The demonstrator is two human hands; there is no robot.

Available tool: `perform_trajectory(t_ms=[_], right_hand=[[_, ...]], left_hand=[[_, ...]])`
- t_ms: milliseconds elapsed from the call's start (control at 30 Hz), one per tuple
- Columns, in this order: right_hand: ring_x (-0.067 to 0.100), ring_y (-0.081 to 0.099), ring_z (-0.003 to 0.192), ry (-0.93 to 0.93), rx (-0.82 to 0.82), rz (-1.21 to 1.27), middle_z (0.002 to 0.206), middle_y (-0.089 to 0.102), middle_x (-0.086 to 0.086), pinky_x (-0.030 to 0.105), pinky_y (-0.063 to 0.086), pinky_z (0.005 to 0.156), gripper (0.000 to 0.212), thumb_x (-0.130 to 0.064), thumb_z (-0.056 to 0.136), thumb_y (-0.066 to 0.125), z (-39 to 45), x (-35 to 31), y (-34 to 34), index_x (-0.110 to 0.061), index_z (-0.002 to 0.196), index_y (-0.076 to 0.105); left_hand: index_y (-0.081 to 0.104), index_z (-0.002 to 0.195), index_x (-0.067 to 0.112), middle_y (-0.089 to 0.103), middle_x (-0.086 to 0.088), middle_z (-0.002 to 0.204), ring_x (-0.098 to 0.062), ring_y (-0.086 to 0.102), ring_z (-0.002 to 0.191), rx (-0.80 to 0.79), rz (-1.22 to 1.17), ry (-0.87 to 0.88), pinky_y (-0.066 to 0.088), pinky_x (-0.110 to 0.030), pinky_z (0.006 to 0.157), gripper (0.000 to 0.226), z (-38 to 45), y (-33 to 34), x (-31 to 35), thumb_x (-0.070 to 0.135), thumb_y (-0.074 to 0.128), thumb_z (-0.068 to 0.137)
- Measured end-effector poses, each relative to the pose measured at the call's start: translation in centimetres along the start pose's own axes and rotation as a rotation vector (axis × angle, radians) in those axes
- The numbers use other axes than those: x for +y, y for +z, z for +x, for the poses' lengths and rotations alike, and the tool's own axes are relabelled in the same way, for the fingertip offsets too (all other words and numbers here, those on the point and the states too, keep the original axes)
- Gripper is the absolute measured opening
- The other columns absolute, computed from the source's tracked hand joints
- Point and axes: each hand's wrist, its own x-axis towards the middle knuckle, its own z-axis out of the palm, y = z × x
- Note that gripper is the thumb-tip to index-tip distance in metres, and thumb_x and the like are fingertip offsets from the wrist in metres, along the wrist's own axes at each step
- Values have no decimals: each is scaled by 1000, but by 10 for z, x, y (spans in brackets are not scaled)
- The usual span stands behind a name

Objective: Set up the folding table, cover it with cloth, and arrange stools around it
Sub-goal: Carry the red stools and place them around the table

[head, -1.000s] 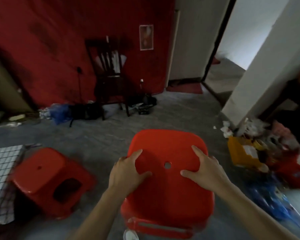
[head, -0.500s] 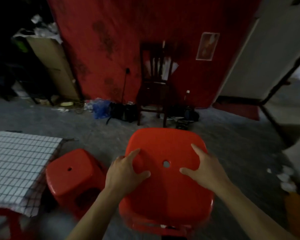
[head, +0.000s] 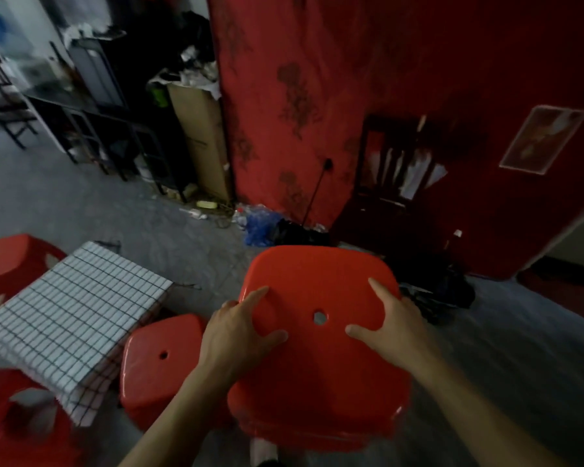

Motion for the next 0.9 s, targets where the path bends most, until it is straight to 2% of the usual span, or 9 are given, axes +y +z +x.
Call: perform_trajectory(t_ms=[333,433,533,900], right_hand=[[25,44,130,15,-67,-109,141,43,8,42,44,105,110,-64,65,78,176,-81,8,-43,154,16],[26,42,133,-26,-70,-136,144,44,10,42,41,108,110,-64,63,79,229,-112,7,-40,154,21],[27,50,126,-66,-73,-186,136,51,12,41,43,105,108,-63,62,80,274,-139,11,-40,153,25],[27,49,126,-213,-188,-183,133,51,12,34,38,106,105,-62,67,78,467,-208,32,-39,153,24]], left_hand=[[31,146,50,61,-4,125,-24,57,116,16,-101,-78,46,-35,97,91,168,-1,-50,72,65,65],[30,146,50,61,-4,125,-24,57,116,31,-118,-101,46,-35,98,91,216,-11,-64,74,62,64],[30,145,50,61,-5,124,-26,57,116,51,-117,-138,45,-35,97,90,253,-22,-78,73,63,65],[30,145,47,63,-5,123,-27,55,117,109,-65,-334,44,-36,99,91,410,-45,-105,73,61,64]])
